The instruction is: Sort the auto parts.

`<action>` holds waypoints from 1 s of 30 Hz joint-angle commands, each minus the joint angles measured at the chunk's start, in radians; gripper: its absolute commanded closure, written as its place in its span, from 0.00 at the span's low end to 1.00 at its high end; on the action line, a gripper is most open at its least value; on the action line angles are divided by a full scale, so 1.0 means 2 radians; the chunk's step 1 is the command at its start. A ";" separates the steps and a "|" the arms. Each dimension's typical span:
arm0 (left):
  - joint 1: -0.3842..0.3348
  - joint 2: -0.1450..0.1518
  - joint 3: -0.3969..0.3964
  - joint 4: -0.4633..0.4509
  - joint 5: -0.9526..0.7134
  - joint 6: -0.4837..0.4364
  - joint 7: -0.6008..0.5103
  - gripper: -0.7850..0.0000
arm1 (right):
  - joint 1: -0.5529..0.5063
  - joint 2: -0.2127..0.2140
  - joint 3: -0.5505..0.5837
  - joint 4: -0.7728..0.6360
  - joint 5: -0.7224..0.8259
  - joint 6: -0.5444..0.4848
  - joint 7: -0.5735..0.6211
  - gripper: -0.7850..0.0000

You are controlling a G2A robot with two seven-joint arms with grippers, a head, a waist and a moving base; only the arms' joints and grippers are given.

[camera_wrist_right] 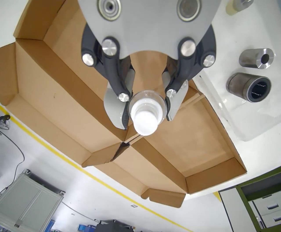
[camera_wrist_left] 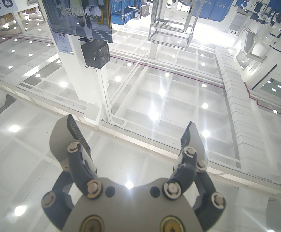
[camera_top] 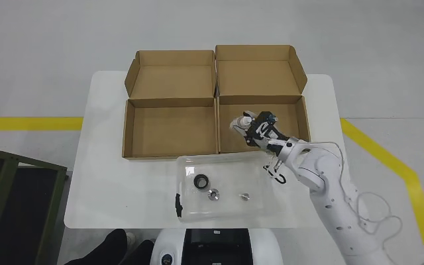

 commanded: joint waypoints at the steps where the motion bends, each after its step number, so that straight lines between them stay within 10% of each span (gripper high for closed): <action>1: 0.000 0.000 0.000 0.000 0.000 0.000 0.000 0.00 | 0.011 -0.001 -0.005 0.015 0.002 0.001 0.008 1.00; 18: 0.000 0.000 0.000 0.000 0.000 0.000 0.000 0.00 | 0.071 -0.010 -0.055 0.089 -0.015 0.002 0.045 0.98; 28: 0.000 0.000 0.000 0.000 0.000 0.000 0.000 0.00 | 0.074 -0.011 -0.063 0.100 -0.018 0.002 0.049 0.45; 30: 0.000 0.000 0.000 0.000 0.000 0.000 0.000 0.00 | 0.076 -0.011 -0.064 0.103 -0.016 0.002 0.049 0.19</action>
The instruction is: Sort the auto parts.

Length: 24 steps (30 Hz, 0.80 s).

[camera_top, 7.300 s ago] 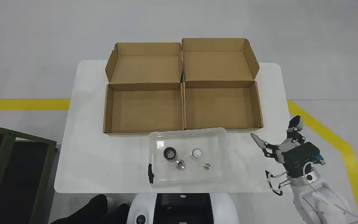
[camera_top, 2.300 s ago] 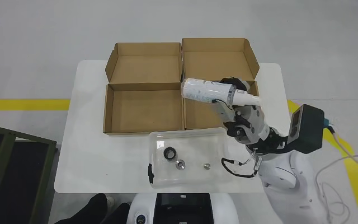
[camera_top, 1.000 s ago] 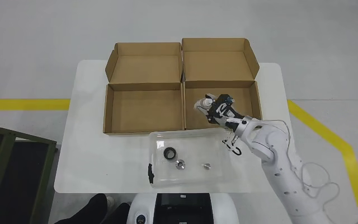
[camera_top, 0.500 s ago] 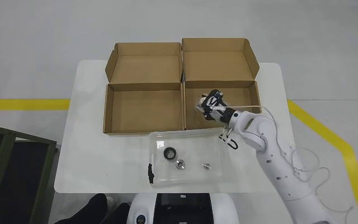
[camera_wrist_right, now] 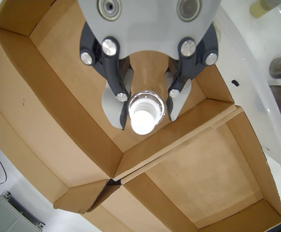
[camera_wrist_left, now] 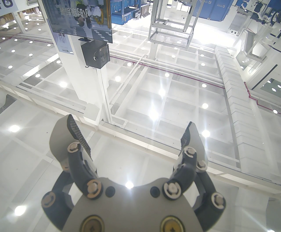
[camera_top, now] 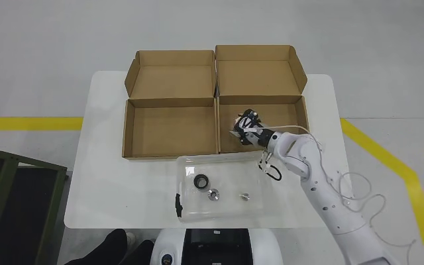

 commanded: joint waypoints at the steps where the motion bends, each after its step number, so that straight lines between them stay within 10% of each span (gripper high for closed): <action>1: 0.000 0.000 0.000 0.000 0.000 0.000 0.000 0.00 | 0.001 0.000 -0.001 0.002 0.003 0.000 0.000 0.10; 24: 0.000 0.000 0.000 0.000 0.000 0.000 0.000 0.00 | -0.126 0.027 0.066 -0.257 -0.025 -0.086 0.036 0.00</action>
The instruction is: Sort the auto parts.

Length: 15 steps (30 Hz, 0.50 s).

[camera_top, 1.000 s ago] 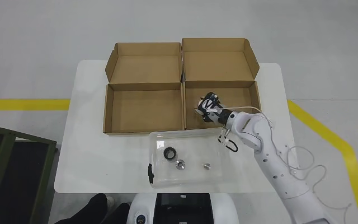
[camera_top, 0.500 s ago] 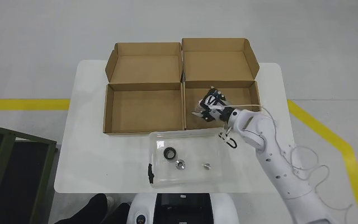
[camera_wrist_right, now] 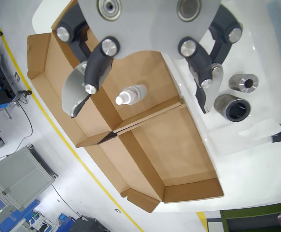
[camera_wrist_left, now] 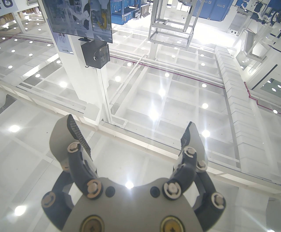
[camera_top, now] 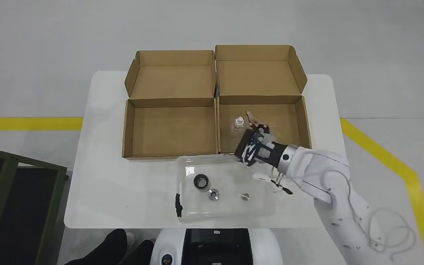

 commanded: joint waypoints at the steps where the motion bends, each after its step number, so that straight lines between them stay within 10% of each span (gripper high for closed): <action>1: 0.000 0.000 0.000 0.000 0.000 0.000 0.000 0.00 | -0.015 0.002 0.001 -0.012 0.007 -0.019 0.005 0.00; 15: 0.000 0.000 0.000 0.000 0.000 0.000 0.000 0.00 | -0.074 0.024 0.033 -0.046 0.009 -0.140 0.074 0.00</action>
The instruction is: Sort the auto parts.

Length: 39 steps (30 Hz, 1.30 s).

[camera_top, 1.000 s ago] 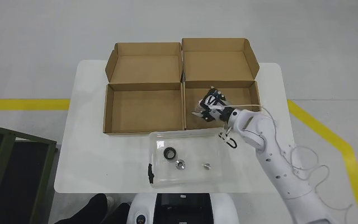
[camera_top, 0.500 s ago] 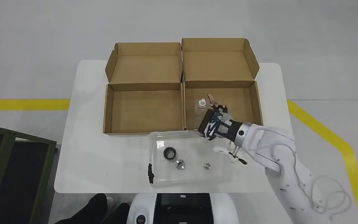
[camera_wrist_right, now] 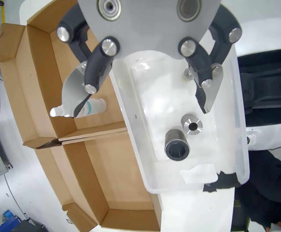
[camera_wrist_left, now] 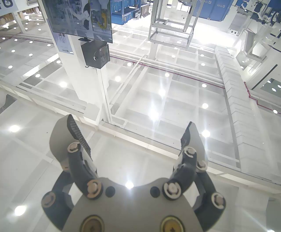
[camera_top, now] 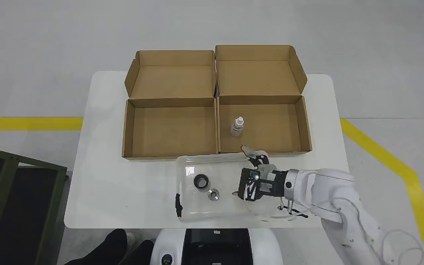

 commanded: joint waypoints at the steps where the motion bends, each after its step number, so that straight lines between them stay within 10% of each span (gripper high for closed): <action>1: 0.000 0.000 0.000 0.000 0.000 0.000 0.000 0.00 | -0.004 0.003 0.004 -0.002 -0.005 -0.011 0.009 0.00; 39: 0.000 0.000 0.000 0.000 0.000 0.000 0.000 0.00 | 0.064 0.087 -0.112 0.028 0.017 -0.028 0.100 0.19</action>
